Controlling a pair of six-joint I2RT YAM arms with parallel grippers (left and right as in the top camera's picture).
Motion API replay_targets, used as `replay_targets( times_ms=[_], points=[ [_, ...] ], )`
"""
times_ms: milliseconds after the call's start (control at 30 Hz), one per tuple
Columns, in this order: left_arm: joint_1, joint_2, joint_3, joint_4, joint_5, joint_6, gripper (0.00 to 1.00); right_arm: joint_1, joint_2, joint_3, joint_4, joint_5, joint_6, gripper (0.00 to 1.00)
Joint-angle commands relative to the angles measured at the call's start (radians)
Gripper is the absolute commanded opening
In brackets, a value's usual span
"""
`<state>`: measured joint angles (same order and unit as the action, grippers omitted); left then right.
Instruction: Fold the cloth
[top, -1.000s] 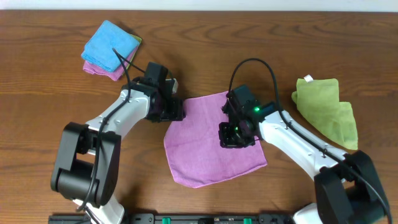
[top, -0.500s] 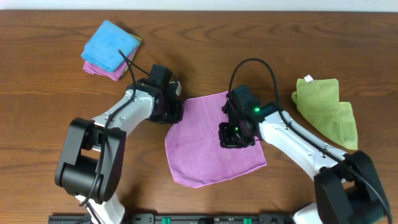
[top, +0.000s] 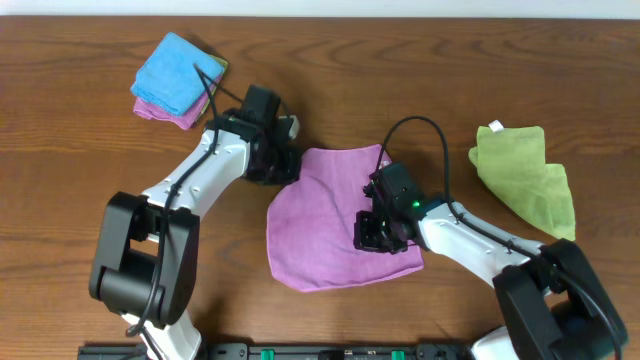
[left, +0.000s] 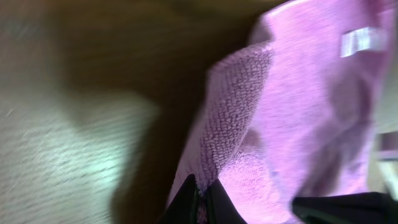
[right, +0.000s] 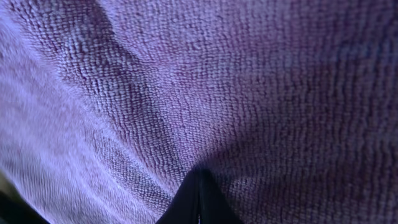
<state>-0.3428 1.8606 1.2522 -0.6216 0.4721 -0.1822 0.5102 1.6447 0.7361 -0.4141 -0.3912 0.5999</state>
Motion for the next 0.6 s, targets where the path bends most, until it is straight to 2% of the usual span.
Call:
replay_targets(
  times_ms=[0,233,333,467,567],
  points=[
    [-0.046,-0.018,0.023,-0.002,0.050,0.009,0.06,0.008,0.011,-0.024,0.018,0.017,0.033,0.02],
    [-0.192,-0.017,0.023,-0.006,0.035,0.003,0.06,0.008,0.011,-0.024,0.042,0.027,0.060,0.02],
    [-0.256,-0.017,0.022,-0.010,0.012,0.003,0.07,0.006,0.011,-0.024,0.040,0.033,0.066,0.06],
    [-0.314,-0.017,0.022,-0.019,-0.008,0.003,0.13,-0.002,0.010,-0.024,0.018,0.037,0.067,0.07],
    [-0.334,-0.017,0.022,-0.036,-0.008,0.003,0.25,-0.024,0.009,-0.024,-0.011,0.044,0.082,0.06]
  ],
)
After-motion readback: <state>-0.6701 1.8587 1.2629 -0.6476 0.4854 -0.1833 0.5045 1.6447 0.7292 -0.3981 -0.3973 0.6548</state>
